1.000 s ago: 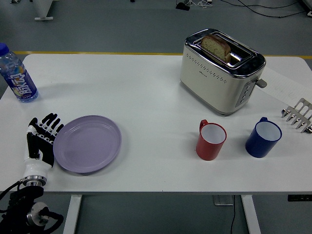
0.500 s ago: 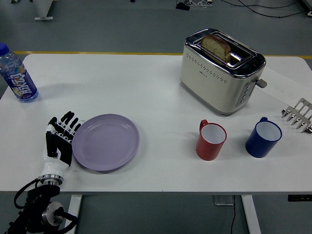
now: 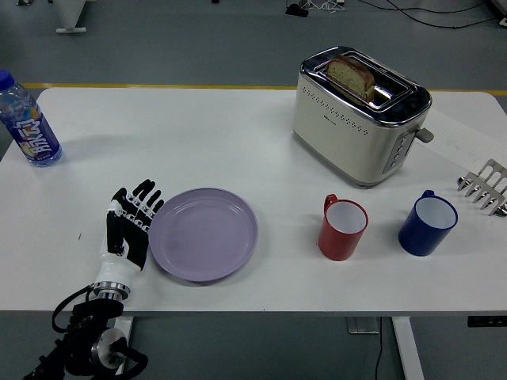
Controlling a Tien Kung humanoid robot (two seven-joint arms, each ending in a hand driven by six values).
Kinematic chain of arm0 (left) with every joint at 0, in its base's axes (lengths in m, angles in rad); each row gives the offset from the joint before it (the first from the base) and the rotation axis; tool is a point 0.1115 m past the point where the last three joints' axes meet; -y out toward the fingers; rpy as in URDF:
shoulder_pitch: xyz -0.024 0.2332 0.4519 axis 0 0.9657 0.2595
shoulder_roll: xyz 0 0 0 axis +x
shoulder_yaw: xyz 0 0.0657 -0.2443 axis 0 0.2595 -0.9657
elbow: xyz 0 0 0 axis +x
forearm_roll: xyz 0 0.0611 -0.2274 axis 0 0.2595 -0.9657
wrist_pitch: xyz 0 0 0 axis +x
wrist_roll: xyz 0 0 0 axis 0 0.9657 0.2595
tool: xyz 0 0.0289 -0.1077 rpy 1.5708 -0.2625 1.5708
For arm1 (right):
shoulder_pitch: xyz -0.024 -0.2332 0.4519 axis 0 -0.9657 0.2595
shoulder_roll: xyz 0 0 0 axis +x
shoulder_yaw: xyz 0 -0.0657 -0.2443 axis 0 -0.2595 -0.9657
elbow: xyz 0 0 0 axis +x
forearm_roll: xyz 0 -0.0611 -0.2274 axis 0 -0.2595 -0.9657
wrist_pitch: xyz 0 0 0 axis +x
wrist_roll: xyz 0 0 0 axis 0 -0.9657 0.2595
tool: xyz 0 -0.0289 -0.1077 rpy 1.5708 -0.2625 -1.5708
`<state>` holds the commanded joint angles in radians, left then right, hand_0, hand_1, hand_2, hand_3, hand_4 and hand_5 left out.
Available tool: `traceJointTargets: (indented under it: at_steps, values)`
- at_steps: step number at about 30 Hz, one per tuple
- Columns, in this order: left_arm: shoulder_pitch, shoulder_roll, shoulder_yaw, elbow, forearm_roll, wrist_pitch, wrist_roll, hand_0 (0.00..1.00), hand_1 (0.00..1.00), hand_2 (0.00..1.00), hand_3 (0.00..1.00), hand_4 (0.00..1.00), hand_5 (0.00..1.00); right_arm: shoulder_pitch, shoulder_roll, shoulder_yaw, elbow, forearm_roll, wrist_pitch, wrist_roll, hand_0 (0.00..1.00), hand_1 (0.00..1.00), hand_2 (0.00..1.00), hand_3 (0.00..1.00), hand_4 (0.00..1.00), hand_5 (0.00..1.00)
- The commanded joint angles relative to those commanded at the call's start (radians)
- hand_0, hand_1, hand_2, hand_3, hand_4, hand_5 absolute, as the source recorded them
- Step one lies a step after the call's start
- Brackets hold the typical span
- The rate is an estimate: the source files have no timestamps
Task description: Push plate across desktop
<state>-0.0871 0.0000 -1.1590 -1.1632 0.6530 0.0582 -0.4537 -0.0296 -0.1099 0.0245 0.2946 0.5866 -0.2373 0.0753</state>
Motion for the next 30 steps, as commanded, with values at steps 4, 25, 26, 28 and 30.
traceJointTargets:
  at_steps: [4, 25, 26, 28, 30]
  values:
    - [-0.003, 0.000, 0.042, -0.006, -0.015, 0.001, 0.000, 0.849, 0.868, 0.873, 0.723, 0.490, 0.998, 0.001, 0.000, -0.003, 0.000, 0.004, 0.001, 0.001, 0.570, 0.558, 0.679, 0.594, 0.346, 0.397]
    - [-0.018, 0.001, 0.188, -0.049, -0.071, 0.004, -0.009, 0.846, 0.865, 0.870, 0.722, 0.483, 0.998, 0.001, -0.001, -0.006, -0.001, 0.006, 0.002, 0.007, 0.570, 0.557, 0.679, 0.593, 0.347, 0.399]
    - [-0.018, 0.000, 0.192, -0.049, -0.072, 0.003, -0.008, 0.843, 0.862, 0.869, 0.721, 0.479, 0.998, 0.001, -0.001, -0.007, -0.001, 0.006, 0.002, 0.008, 0.570, 0.558, 0.678, 0.593, 0.348, 0.399]
    - [-0.019, 0.001, 0.204, -0.049, -0.076, 0.000, -0.006, 0.843, 0.862, 0.869, 0.721, 0.479, 0.998, 0.002, -0.001, -0.006, -0.002, 0.005, 0.001, 0.007, 0.570, 0.558, 0.678, 0.593, 0.348, 0.399]
    - [-0.019, 0.002, 0.213, -0.051, -0.080, -0.001, -0.006, 0.843, 0.862, 0.869, 0.721, 0.479, 0.998, 0.001, -0.001, -0.004, -0.002, 0.003, 0.001, 0.007, 0.570, 0.558, 0.678, 0.593, 0.348, 0.399]
